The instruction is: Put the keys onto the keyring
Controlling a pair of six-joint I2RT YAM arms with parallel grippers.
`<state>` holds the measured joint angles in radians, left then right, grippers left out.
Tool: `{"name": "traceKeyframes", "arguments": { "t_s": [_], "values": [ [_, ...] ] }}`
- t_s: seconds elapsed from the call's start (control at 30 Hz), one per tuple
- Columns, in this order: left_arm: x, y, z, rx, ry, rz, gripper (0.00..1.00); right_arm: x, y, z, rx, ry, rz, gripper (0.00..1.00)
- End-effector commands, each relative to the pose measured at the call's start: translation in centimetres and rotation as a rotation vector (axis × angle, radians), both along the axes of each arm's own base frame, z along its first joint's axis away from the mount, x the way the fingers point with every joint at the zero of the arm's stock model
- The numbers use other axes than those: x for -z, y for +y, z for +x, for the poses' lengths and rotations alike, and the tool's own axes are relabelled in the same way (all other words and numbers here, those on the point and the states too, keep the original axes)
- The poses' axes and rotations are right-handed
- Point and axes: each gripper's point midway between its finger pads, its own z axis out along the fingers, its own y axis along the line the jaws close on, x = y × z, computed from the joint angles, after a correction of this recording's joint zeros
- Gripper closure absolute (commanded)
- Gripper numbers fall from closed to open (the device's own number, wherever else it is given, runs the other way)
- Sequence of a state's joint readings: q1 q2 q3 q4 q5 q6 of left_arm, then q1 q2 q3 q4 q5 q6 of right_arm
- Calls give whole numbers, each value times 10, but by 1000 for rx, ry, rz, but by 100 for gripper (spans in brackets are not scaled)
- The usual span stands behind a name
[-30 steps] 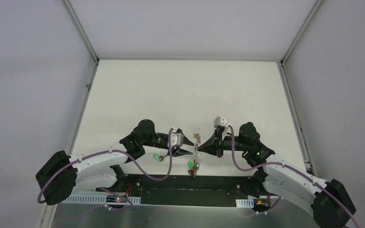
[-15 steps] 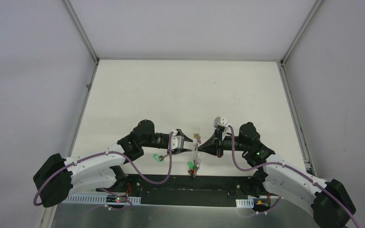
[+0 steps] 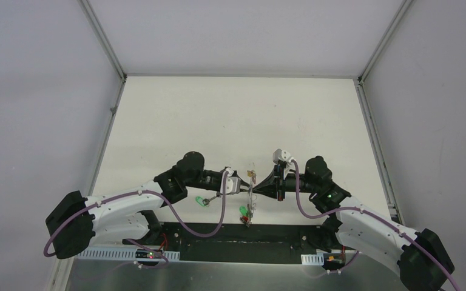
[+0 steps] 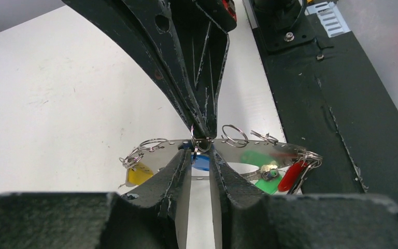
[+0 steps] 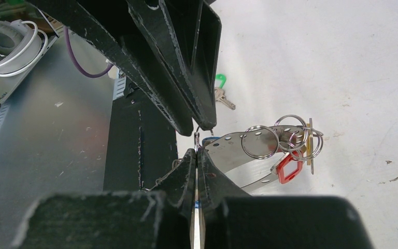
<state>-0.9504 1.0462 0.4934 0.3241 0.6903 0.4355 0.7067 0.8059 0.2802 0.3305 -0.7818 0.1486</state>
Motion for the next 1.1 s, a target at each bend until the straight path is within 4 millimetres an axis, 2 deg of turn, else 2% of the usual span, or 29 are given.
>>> {"name": "traceKeyframes", "arguments": {
  "t_s": [0.0,0.33,0.67,0.83,1.07],
  "values": [
    [-6,-4,1,9,-51,15,81,-29,5,6,0,-77,66,100],
    [5,-8,-1,-9,-65,74,100,-29,5,6,1,-76,67,100],
    [9,-11,-12,18,-43,83,100,-31,6,7,2,-77,72,100],
    [5,-6,-10,-24,-32,66,91,-31,5,5,1,-79,76,100],
    [-21,12,9,-222,29,7,65,-32,4,5,1,-80,77,100]
  ]
}}
